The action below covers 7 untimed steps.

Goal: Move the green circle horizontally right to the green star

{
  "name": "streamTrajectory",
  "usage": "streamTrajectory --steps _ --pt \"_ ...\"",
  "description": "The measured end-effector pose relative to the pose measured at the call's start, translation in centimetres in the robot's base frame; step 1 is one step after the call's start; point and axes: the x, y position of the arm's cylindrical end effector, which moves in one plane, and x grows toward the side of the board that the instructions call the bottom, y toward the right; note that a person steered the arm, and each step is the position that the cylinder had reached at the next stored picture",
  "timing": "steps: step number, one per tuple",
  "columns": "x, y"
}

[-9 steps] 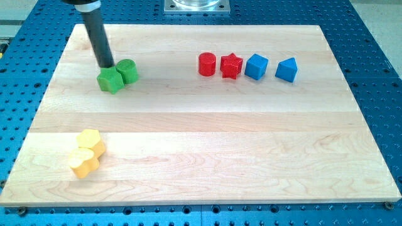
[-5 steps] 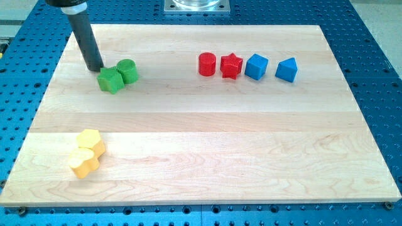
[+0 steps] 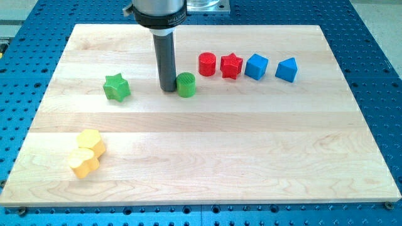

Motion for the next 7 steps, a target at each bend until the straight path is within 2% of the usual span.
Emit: streamTrajectory --steps 1,2,3,4,5,6,7 --pt "-1.8 -0.6" --pt "-2.6 1.4" --pt "-1.8 3.7" --pt "-0.9 3.5" --pt "-0.6 1.2" --pt "-4.1 -5.2" --pt "-4.5 -12.0"
